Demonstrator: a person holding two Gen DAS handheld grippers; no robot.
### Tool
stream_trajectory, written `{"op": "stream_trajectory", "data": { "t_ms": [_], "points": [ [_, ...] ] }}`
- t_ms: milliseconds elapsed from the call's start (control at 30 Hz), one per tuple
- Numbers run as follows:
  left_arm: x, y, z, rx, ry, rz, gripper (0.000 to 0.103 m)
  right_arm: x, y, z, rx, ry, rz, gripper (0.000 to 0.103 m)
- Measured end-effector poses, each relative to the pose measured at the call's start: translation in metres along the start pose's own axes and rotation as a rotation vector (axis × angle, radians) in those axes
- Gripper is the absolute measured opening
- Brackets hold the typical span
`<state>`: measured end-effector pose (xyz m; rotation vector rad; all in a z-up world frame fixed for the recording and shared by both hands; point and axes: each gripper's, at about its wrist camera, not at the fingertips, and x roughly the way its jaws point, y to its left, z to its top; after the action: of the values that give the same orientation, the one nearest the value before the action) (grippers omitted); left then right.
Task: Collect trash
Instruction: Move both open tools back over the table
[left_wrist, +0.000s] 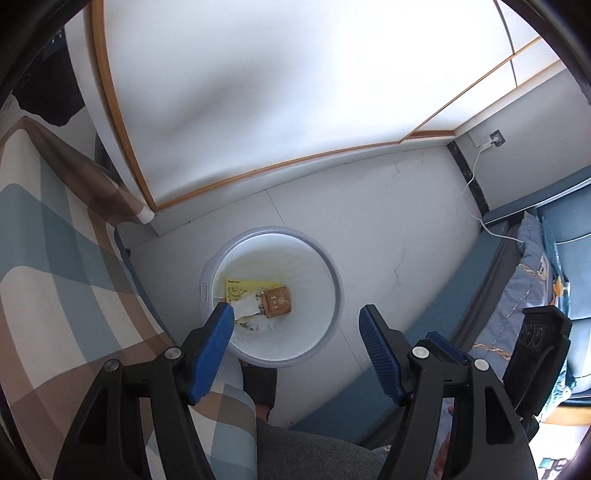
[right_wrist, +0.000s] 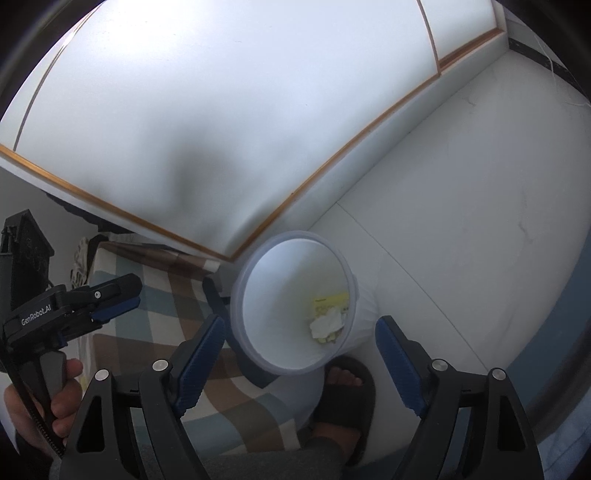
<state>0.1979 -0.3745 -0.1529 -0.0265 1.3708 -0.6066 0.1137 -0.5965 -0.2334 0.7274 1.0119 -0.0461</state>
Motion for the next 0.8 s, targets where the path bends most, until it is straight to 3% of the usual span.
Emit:
{"op": "stream_trajectory", "data": {
  "t_ms": [267, 433, 800],
  "points": [
    [-0.071, 0.004, -0.019, 0.015, -0.162, 0.062, 0.067, -0.05, 0.05, -0.005, -0.075, -0.082, 0.032, 0.084],
    [-0.117, 0.018, -0.036, 0.003, -0.266, 0.082, 0.067, -0.084, 0.078, -0.009, -0.054, -0.13, 0.175, 0.084],
    [-0.196, 0.062, -0.08, -0.092, -0.468, 0.108, 0.067, -0.137, 0.173, -0.045, -0.298, -0.243, 0.241, 0.084]
  ]
}}
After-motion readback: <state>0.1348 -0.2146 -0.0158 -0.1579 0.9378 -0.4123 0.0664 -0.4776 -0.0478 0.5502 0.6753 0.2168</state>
